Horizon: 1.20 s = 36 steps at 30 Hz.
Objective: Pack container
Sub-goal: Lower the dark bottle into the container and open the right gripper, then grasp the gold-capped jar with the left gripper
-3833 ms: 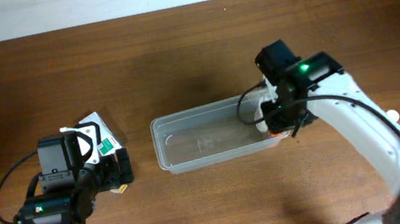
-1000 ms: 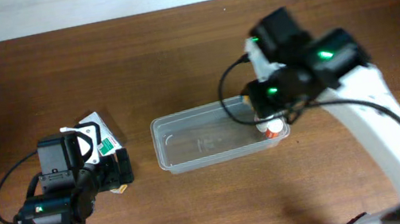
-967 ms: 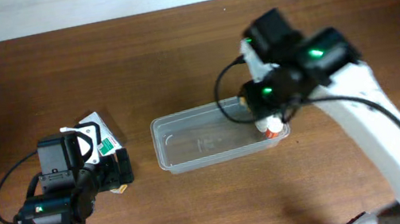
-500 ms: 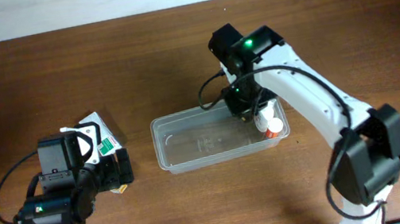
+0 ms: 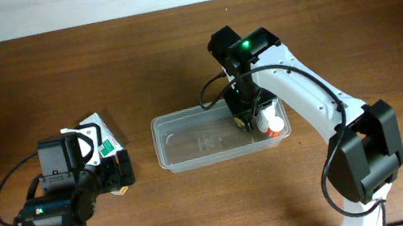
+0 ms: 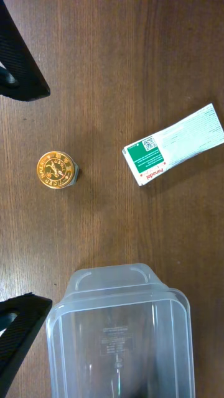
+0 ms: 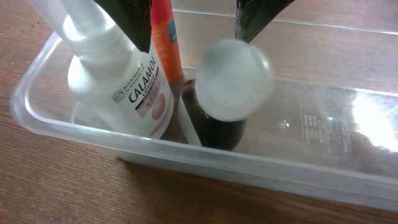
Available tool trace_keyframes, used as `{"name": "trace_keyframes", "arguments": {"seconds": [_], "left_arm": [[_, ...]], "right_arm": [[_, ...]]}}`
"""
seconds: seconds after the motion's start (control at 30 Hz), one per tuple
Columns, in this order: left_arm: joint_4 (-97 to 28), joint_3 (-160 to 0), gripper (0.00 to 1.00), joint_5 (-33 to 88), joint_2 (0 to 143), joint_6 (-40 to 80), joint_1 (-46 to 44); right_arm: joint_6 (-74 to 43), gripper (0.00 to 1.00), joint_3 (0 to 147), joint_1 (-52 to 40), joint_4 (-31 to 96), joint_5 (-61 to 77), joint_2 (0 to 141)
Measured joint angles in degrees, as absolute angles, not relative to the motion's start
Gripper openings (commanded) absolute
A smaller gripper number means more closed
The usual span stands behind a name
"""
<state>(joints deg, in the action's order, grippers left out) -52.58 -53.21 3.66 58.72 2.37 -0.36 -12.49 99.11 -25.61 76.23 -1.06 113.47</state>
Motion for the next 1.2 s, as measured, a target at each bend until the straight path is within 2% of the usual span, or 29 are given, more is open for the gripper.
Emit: {"name": "trace_keyframes", "arguments": {"seconds": [0.2, 0.3, 0.4, 0.43, 0.5, 0.57, 0.7, 0.87, 1.0, 1.2], "left_arm": [[-52.77, -53.21, 0.99, 3.66, 58.72, 2.37, -0.36], [-52.75, -53.21, 0.99, 3.66, 58.72, 2.37, -0.36], [-52.75, -53.21, 0.99, 3.66, 58.72, 2.37, -0.36], [-52.75, -53.21, 1.00, 3.66, 58.72, 2.37, -0.36], [-52.75, -53.21, 1.00, 3.66, 58.72, 2.37, -0.36], [-52.69, -53.21, 0.99, 3.66, 58.74, 2.37, -0.36], [-53.08, -53.25, 0.99, 2.26, 59.55, 3.57, -0.38], [-53.63, -53.28, 0.99, 0.08, 65.73, 6.31, -0.38], [-53.47, -53.28, 1.00, -0.56, 73.21, 8.78, -0.38], [-52.99, -53.34, 0.99, -0.89, 84.38, 11.81, -0.38]], "right_arm": [[-12.40, 0.37, 99.11, -25.61, 76.29, -1.13, 113.06], [-12.16, 0.41, 99.33, -25.61, 76.34, -1.28, 110.93], [-11.66, 0.56, 101.36, -25.32, 76.38, -1.34, 105.41], [-11.68, 0.68, 102.37, -25.02, 76.38, -1.50, 103.13], [-11.40, 0.78, 104.27, -23.44, 76.05, -1.67, 97.69], [-11.16, 0.83, 105.27, -19.57, 76.20, -1.69, 92.20], [-10.79, 0.84, 106.72, -6.28, 79.77, -1.89, 85.65], [-8.88, 0.84, 105.65, 6.33, 84.68, 0.54, 87.88], [-8.16, 0.84, 101.62, 10.41, 84.64, 2.24, 90.98], [-7.49, 0.84, 95.90, 11.16, 81.67, 3.25, 92.86]]}}
